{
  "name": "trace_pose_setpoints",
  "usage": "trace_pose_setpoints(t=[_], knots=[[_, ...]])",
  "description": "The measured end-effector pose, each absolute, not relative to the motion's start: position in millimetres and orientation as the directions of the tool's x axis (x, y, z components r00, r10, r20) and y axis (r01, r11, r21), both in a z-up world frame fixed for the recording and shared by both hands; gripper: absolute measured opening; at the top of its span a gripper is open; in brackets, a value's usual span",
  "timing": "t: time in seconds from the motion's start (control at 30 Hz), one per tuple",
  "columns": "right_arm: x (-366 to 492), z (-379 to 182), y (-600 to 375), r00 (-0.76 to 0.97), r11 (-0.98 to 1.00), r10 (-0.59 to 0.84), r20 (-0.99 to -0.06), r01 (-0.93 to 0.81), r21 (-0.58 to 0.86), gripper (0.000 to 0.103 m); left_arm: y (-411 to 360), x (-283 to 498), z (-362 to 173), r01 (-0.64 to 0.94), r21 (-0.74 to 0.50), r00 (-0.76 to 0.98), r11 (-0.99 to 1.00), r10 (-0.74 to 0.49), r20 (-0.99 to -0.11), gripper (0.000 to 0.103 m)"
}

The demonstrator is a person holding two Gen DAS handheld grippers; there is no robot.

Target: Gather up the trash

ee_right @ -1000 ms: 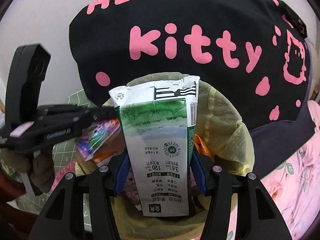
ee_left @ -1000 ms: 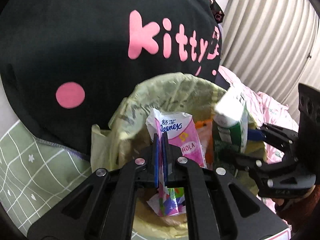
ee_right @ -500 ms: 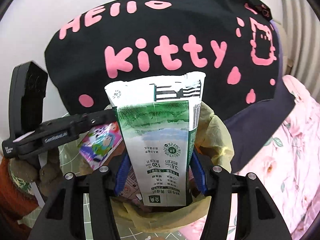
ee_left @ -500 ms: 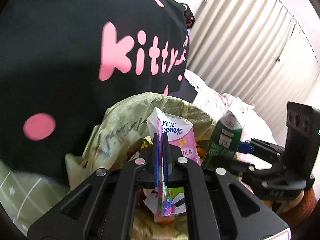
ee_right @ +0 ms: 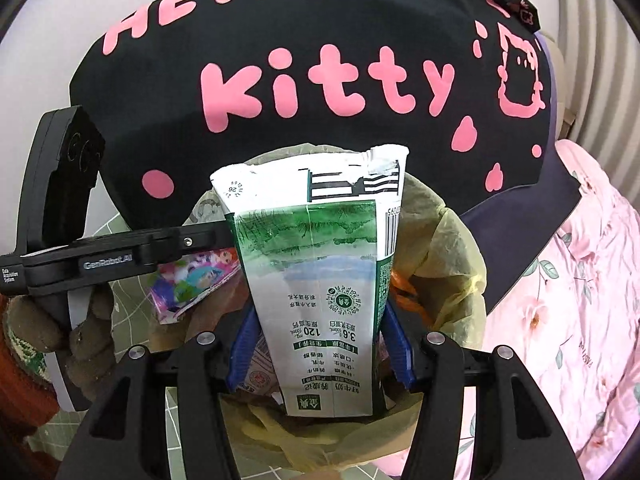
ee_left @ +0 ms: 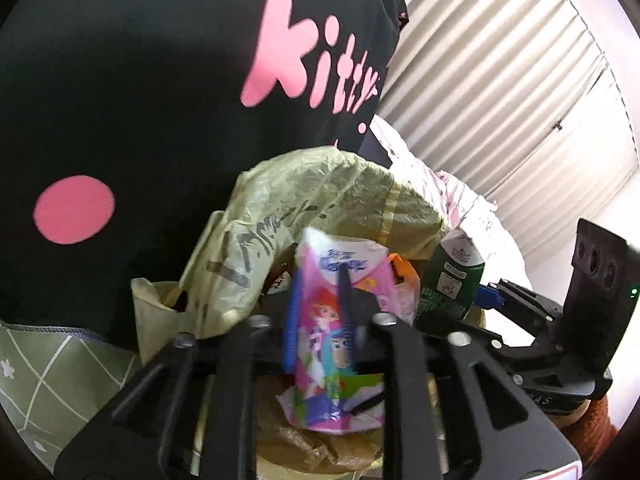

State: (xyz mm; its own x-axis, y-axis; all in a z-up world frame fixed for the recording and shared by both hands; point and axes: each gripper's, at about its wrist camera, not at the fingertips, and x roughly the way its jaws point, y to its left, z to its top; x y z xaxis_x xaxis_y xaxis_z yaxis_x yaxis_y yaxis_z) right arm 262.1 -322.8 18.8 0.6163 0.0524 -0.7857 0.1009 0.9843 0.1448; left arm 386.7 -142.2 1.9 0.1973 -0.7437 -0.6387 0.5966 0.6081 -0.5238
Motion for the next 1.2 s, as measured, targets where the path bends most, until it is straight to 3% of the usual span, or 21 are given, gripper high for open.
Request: trace_pose_setpoints(t=[0.03, 0.3, 0.43, 0.83, 1.2], knots=[[262, 20, -324, 0.623, 0.984, 0.051, -0.780, 0.102, 0.146, 0.053, -138, 385, 6, 0.592, -0.531, 0.206, 0.606, -0.751, -0.628, 0.036], [251, 28, -317, 0.666, 0.992, 0.033, -0.745, 0.068, 0.104, 0.054, -103, 347, 36, 0.557, -0.456, 0.349, 0.694, -0.694, -0.630, 0.069], [238, 36, -315, 0.711, 0.994, 0.044, -0.701, 0.040, 0.104, 0.058, -75, 304, 41, 0.496, -0.371, 0.464, 0.785, -0.601, -0.651, 0.077], [152, 42, -265, 0.750, 0.972, 0.232, -0.619, -0.155, 0.177, 0.059, -4, 143, 31, 0.186, -0.155, 0.694, 0.970, -0.241, -0.679, 0.078], [71, 41, -198, 0.755, 0.966, 0.253, -0.604, -0.229, 0.119, 0.059, 19, 54, 41, 0.002, -0.054, 0.775, 0.999, -0.035, -0.631, 0.078]])
